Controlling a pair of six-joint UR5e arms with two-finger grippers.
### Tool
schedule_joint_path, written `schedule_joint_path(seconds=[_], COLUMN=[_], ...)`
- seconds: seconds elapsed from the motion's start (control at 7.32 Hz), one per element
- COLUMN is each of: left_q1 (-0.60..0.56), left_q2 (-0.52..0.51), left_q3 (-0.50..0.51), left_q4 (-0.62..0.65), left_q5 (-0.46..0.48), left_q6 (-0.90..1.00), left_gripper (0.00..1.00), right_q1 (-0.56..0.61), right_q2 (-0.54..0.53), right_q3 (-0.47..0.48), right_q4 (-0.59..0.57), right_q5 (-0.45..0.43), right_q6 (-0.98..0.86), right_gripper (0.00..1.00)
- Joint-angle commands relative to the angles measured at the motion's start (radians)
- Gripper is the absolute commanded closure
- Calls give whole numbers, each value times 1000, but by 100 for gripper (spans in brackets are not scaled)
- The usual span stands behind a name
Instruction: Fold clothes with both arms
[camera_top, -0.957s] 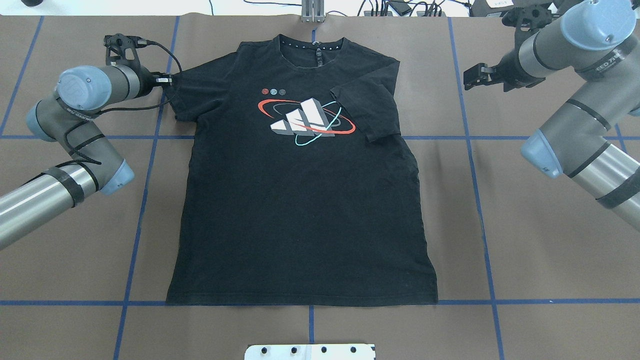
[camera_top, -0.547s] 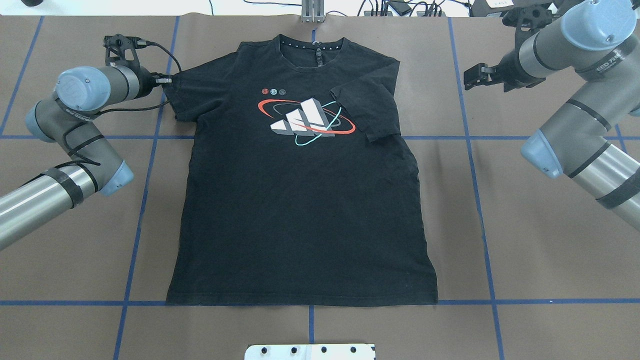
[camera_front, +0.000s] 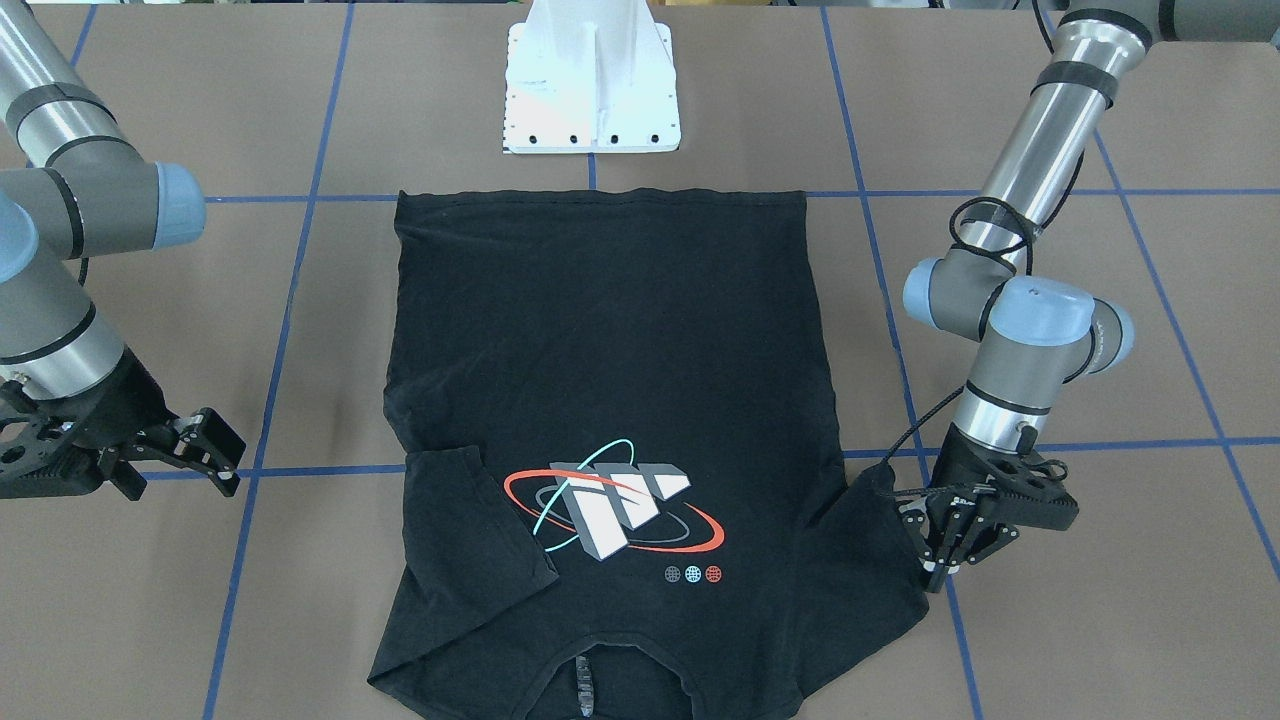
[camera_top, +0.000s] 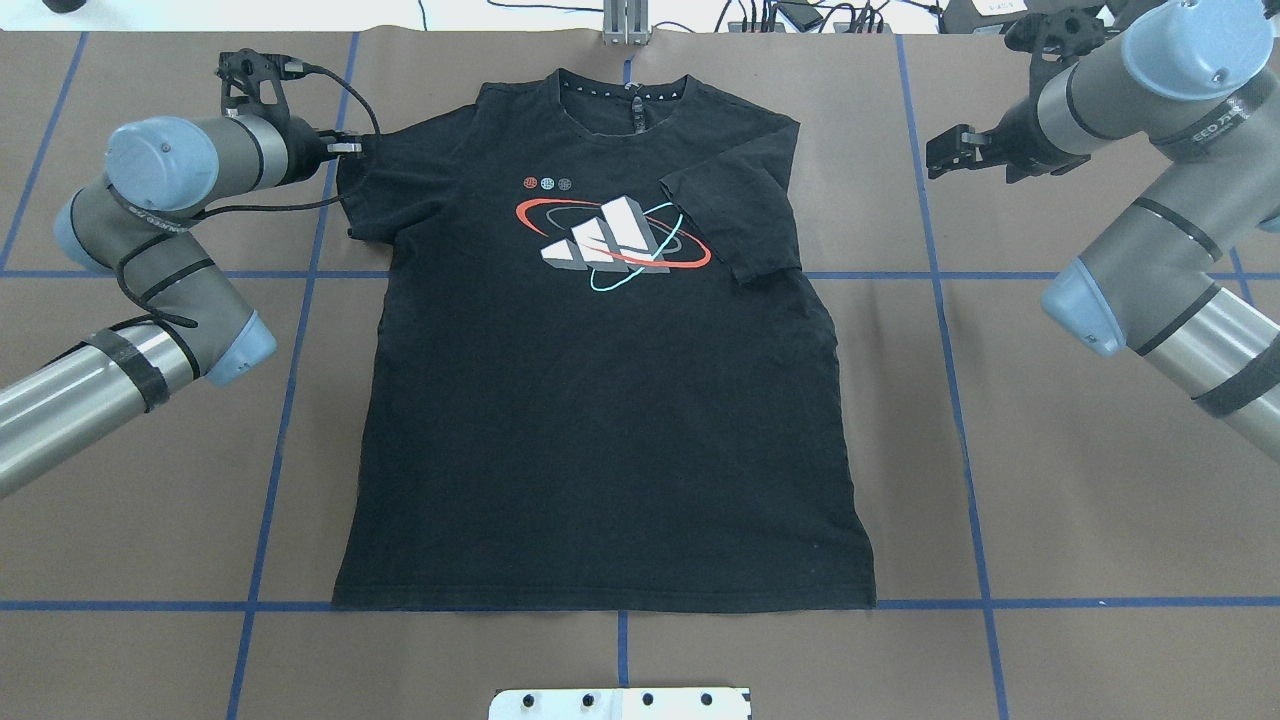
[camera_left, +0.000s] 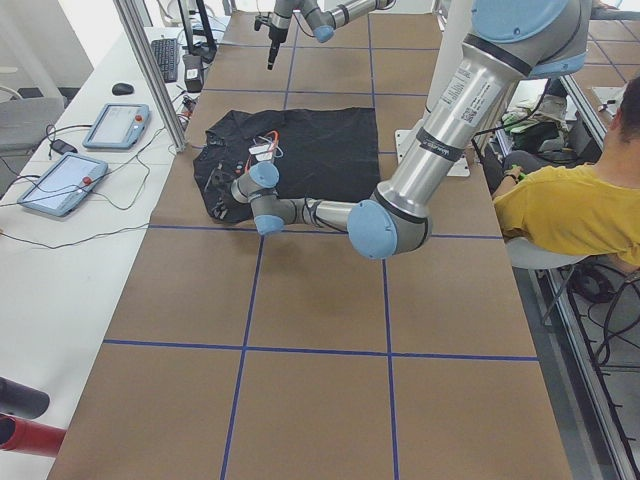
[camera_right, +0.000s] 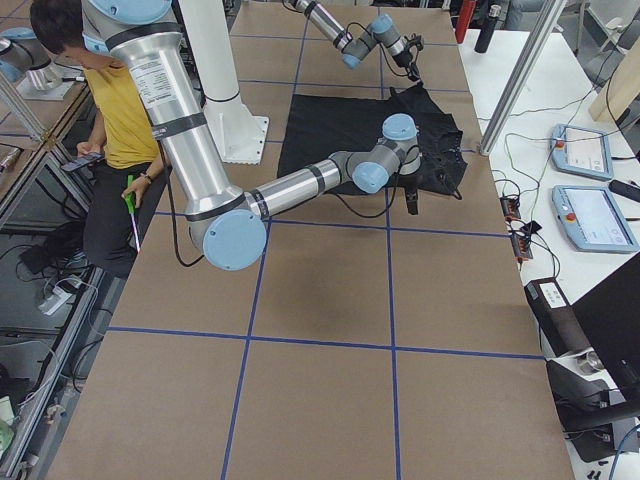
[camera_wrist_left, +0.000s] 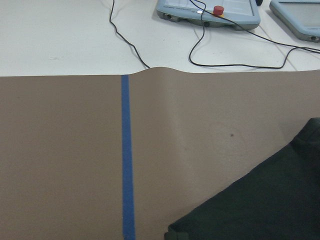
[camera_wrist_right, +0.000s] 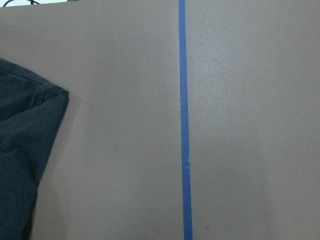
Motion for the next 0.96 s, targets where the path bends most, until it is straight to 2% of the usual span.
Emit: schedule_joint_path(seconds=[0.0,0.27,0.55,0.82], left_q1=[1,62,123,171], left_q2=[-81,-187,-213,-274], left_q3=[-70,-70,-67,-34], left_q4=[168,289,292,332], left_q5=[-14,-5,0,35], left_q6=[-55,-186,-298,-330], left_gripper=[100,100,100,100], right_q1=[0,0,0,0], right_q2=[1,1,-2,-2], right_q3=[0,0,0,0], right_q4=[0,0,0,0], right_q5=[0,0,0,0], right_q6=[1,4,4,6], right_gripper=[0,0,0,0])
